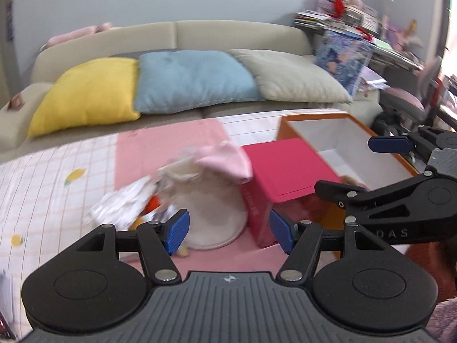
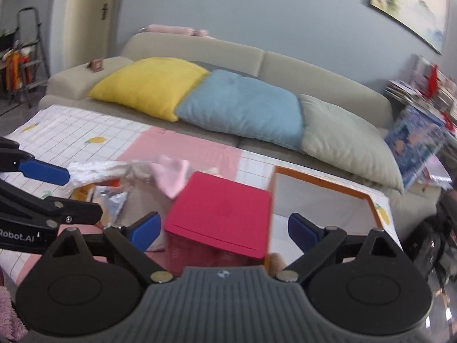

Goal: Organize soft objects
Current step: 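Move both tools back over the table toward the tissues and pink cloth, then grasp the white tissues with the left tool while the right tool grasps the pink cloth, then carry the tissues with the left tool while the right tool carries the pink cloth into the box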

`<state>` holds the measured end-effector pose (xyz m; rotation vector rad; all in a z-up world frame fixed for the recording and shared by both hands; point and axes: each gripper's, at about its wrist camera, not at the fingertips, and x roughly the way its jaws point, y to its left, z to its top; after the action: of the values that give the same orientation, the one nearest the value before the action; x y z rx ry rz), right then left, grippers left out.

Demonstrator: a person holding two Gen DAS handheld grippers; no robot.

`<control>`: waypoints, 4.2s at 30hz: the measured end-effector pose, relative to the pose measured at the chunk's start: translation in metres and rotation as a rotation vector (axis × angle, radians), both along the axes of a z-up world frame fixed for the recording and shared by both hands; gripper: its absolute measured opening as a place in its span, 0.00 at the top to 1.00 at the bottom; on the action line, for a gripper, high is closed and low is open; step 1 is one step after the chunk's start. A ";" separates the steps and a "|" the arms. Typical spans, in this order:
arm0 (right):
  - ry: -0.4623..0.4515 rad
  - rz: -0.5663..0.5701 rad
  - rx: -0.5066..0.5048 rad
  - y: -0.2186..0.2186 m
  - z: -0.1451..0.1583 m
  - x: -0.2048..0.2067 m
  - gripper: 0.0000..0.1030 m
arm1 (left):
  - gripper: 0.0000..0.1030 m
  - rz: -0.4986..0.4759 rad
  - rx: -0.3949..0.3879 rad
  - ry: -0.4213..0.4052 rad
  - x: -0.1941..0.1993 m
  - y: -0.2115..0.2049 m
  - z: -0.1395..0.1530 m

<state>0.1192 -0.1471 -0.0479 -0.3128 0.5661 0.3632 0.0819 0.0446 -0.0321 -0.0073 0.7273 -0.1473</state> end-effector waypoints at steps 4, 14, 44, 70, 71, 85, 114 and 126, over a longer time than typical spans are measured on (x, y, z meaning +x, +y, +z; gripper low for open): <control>-0.001 0.077 -0.047 0.026 -0.012 0.001 0.10 | 0.27 0.096 -0.057 0.017 -0.008 0.025 -0.016; 0.041 0.172 -0.087 0.060 -0.033 0.013 0.24 | 0.28 0.225 -0.103 0.030 -0.012 0.067 -0.037; 0.047 0.245 -0.225 0.109 -0.055 0.105 0.73 | 0.13 0.050 0.161 0.119 0.099 0.105 -0.082; 0.035 0.218 -0.056 0.074 -0.014 0.064 1.00 | 0.82 0.236 -0.020 0.022 0.056 0.111 -0.016; 0.033 0.217 -0.043 0.072 -0.011 0.059 1.00 | 0.82 0.238 -0.033 0.012 0.050 0.107 -0.010; 0.077 0.196 0.109 0.026 0.009 -0.001 1.00 | 0.82 0.152 -0.150 0.019 -0.010 0.047 0.011; -0.017 -0.202 0.175 -0.178 0.054 0.014 1.00 | 0.82 -0.263 -0.325 0.017 0.055 -0.129 0.067; 0.239 -0.354 0.233 -0.233 -0.009 0.050 1.00 | 0.82 -0.277 -0.538 0.322 0.117 -0.185 0.007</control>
<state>0.1696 -0.3800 -0.0571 0.0592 0.7908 0.1212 0.1988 -0.1405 -0.0250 -0.4534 0.9898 -0.6145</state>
